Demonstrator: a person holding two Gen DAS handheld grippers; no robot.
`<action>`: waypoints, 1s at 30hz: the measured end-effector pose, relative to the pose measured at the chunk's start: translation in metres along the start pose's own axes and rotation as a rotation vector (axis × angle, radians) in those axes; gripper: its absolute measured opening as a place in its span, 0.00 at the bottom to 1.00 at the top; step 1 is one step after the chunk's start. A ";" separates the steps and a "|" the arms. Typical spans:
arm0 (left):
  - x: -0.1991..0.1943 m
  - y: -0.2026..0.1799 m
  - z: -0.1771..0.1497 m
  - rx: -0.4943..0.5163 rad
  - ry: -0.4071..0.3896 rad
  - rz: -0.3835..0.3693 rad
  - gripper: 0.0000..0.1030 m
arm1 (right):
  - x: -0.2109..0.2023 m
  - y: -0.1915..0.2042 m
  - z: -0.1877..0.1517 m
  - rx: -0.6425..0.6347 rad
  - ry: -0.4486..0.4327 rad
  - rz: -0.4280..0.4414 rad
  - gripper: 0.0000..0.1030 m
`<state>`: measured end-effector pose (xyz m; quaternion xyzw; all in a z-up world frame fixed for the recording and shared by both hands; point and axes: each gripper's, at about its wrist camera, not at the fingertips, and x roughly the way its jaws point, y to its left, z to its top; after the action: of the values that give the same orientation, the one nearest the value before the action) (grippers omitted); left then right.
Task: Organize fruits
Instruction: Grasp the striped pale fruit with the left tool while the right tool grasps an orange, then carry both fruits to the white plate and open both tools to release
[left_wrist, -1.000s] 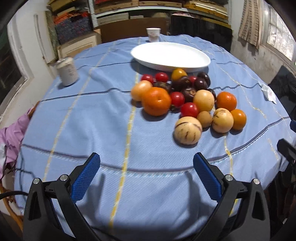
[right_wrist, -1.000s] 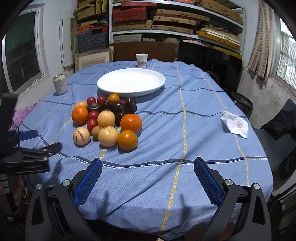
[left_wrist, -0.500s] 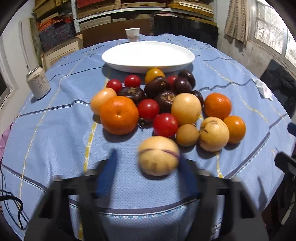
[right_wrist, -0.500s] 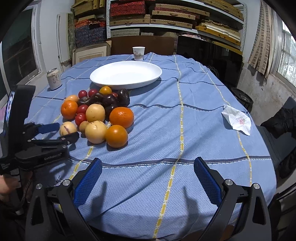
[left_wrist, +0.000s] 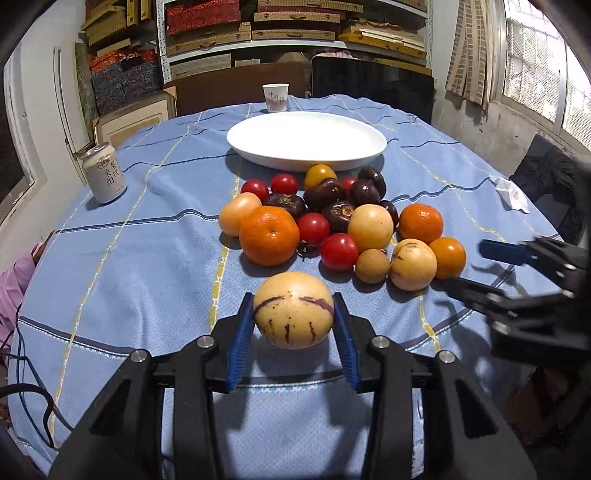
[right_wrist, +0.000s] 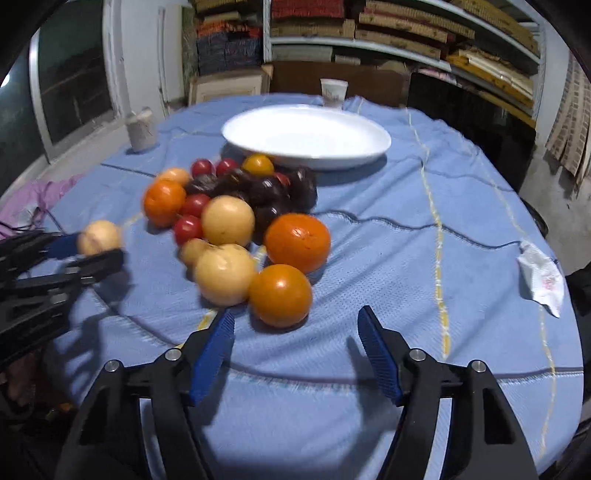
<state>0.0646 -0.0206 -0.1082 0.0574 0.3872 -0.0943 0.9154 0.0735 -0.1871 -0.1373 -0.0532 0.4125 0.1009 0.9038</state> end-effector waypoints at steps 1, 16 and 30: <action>-0.001 0.000 -0.001 0.000 -0.002 0.002 0.39 | 0.005 -0.001 0.002 0.000 0.008 -0.001 0.68; -0.005 0.004 0.003 -0.009 -0.012 -0.006 0.39 | -0.003 0.001 0.001 0.002 -0.038 0.093 0.36; 0.020 0.034 0.107 -0.061 -0.040 -0.077 0.39 | -0.014 -0.043 0.105 -0.008 -0.144 0.065 0.36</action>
<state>0.1604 -0.0095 -0.0476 0.0128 0.3733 -0.1186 0.9200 0.1513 -0.2116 -0.0575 -0.0359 0.3475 0.1354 0.9271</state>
